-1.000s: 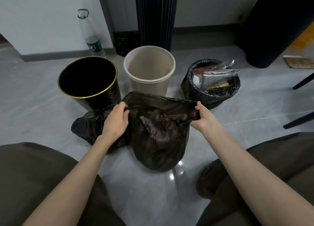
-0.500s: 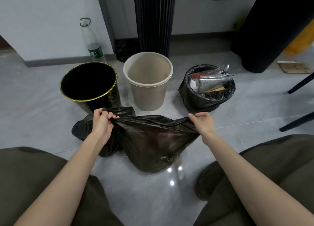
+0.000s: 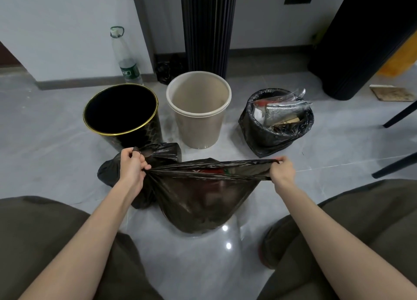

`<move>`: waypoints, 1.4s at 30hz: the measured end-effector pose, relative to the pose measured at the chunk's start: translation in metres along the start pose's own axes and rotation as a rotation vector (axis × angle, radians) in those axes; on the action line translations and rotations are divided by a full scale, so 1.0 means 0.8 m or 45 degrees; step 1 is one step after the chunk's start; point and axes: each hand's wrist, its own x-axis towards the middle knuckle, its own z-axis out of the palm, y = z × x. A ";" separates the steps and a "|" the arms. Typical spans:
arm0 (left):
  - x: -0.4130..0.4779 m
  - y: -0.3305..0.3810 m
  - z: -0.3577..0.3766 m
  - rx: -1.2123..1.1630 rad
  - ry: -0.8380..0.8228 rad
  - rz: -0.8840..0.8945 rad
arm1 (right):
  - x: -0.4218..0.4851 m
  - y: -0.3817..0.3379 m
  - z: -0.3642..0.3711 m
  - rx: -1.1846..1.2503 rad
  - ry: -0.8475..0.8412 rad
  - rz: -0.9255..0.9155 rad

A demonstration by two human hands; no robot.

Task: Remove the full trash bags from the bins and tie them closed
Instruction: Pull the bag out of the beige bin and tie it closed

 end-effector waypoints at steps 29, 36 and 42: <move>-0.045 0.004 0.024 -0.053 -0.390 -0.022 | -0.123 -0.006 0.174 -0.822 -1.046 -1.071; -0.047 0.003 0.037 -0.255 -0.403 -0.143 | -0.145 -0.003 0.193 -0.708 -0.948 -0.990; -0.047 0.012 0.042 -0.358 -0.371 -0.162 | -0.156 0.001 0.198 -0.555 -0.873 -0.852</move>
